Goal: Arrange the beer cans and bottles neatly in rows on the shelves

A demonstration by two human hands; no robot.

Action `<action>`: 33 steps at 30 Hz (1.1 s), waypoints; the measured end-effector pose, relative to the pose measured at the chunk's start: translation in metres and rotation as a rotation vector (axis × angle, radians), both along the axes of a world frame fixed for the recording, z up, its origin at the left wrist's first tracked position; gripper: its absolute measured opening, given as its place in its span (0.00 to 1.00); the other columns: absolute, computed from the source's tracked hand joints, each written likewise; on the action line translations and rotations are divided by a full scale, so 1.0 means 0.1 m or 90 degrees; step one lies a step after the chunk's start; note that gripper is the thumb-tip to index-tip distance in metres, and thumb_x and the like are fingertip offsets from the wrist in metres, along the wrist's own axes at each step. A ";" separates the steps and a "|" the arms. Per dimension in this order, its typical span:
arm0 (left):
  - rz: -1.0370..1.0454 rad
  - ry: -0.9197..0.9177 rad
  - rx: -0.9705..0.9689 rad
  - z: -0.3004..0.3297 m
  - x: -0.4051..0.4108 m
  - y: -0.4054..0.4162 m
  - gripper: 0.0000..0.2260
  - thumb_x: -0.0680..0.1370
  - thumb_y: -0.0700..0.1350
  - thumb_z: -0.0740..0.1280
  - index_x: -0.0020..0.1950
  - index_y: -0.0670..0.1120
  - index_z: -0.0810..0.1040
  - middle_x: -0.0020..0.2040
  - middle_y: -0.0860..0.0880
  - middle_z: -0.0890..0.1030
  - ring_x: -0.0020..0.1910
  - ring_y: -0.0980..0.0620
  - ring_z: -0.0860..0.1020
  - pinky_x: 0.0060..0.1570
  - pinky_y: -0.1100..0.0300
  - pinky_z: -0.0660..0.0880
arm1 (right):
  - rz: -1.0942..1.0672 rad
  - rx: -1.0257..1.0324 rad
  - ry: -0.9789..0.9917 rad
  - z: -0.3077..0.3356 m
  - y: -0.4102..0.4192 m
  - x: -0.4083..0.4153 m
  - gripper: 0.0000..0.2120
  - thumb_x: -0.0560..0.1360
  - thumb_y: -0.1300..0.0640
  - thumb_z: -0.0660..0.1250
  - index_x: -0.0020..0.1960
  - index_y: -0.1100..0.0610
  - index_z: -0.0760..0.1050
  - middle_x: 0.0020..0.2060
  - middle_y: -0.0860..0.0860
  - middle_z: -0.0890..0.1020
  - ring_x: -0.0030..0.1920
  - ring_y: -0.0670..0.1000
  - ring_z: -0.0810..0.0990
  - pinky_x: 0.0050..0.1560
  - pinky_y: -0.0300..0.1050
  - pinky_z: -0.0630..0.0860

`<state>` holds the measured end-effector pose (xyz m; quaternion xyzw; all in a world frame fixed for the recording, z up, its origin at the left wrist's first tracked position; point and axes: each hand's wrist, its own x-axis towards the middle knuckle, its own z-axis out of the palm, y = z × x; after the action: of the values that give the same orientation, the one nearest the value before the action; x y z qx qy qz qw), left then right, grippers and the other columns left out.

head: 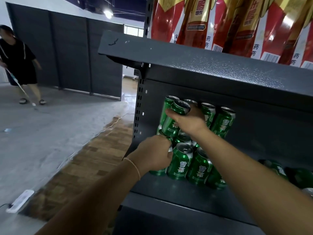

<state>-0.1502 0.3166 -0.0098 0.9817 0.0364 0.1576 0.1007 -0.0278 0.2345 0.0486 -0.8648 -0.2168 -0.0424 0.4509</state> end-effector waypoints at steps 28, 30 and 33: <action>-0.038 -0.083 0.036 -0.12 0.09 0.08 0.08 0.76 0.46 0.61 0.40 0.44 0.75 0.40 0.46 0.78 0.41 0.45 0.77 0.36 0.58 0.69 | -0.014 -0.033 -0.069 -0.08 0.26 0.04 0.45 0.62 0.31 0.75 0.68 0.57 0.69 0.61 0.52 0.77 0.60 0.55 0.78 0.55 0.47 0.77; -0.040 -0.085 0.029 -0.13 0.08 0.08 0.08 0.76 0.46 0.61 0.41 0.44 0.76 0.40 0.46 0.78 0.41 0.45 0.78 0.37 0.57 0.73 | -0.011 -0.046 -0.056 -0.07 0.25 0.03 0.49 0.62 0.29 0.74 0.72 0.56 0.65 0.66 0.53 0.75 0.63 0.55 0.76 0.58 0.49 0.77; -0.041 -0.090 0.026 -0.14 0.08 0.09 0.09 0.76 0.46 0.61 0.42 0.44 0.77 0.41 0.46 0.79 0.41 0.45 0.78 0.37 0.58 0.73 | 0.010 -0.027 -0.039 -0.05 0.21 0.03 0.43 0.63 0.34 0.76 0.70 0.54 0.67 0.62 0.50 0.76 0.59 0.52 0.77 0.58 0.46 0.77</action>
<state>-0.1419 0.3255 -0.0238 0.9705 -0.0058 0.2242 0.0883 -0.0253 0.2553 0.0439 -0.8705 -0.2384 -0.0607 0.4262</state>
